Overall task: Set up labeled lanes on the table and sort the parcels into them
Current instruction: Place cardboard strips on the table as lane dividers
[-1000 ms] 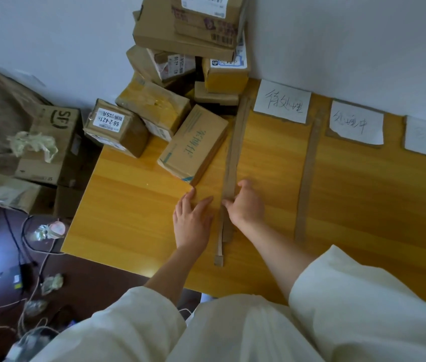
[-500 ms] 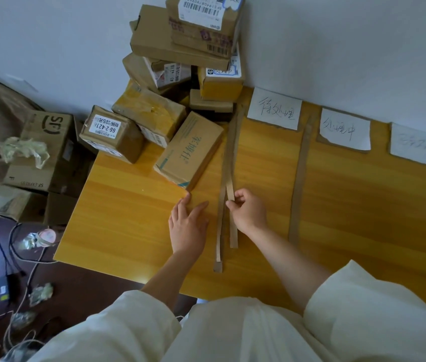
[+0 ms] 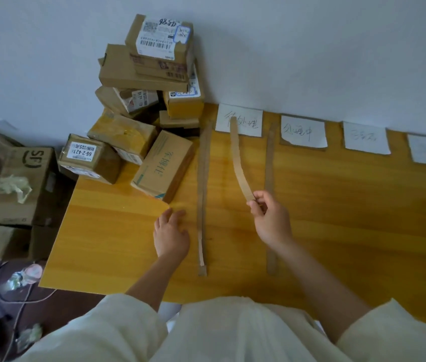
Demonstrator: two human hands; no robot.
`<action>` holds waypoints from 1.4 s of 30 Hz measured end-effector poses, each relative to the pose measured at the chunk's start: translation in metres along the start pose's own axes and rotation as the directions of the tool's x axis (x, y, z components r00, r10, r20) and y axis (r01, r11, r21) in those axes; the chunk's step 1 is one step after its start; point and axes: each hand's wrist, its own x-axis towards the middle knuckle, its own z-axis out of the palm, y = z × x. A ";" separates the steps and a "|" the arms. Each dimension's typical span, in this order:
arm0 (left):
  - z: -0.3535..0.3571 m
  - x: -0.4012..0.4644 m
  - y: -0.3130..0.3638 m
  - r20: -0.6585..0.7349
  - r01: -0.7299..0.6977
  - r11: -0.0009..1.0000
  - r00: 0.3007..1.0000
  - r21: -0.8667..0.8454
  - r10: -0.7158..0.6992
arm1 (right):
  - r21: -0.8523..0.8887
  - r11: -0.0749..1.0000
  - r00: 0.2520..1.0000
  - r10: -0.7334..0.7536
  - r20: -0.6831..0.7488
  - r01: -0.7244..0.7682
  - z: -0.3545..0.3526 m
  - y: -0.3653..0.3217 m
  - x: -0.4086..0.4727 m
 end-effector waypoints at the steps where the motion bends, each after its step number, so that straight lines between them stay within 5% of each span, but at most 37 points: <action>1: 0.000 -0.002 0.004 -0.024 0.000 1.000 1.000 -0.020 -0.001 | 0.019 1.000 1.000 0.011 -0.020 -0.011 -0.006 0.004 -0.003; 7: 0.014 -0.018 0.042 -0.051 -0.098 0.993 0.994 -0.058 0.096 | 0.109 0.992 0.988 0.078 -0.135 -0.063 -0.040 0.042 -0.012; 13: 0.039 -0.034 0.096 0.064 -0.221 0.975 0.973 -0.013 0.221 | 0.148 0.979 0.970 0.165 -0.179 -0.139 -0.082 0.086 -0.015; 23: 0.103 -0.068 0.170 0.325 -0.526 0.836 0.827 0.155 0.460 | 0.274 0.898 0.909 0.393 -0.142 -0.345 -0.135 0.169 -0.013; 30: 0.132 -0.078 0.200 0.460 -0.598 0.749 0.771 0.284 0.441 | 0.345 0.805 0.860 0.509 0.019 -0.484 -0.140 0.208 -0.008; 42: 0.146 -0.087 0.211 0.519 -0.536 0.758 0.797 0.371 0.309 | 0.232 0.803 0.836 0.523 0.167 -0.548 -0.138 0.235 0.000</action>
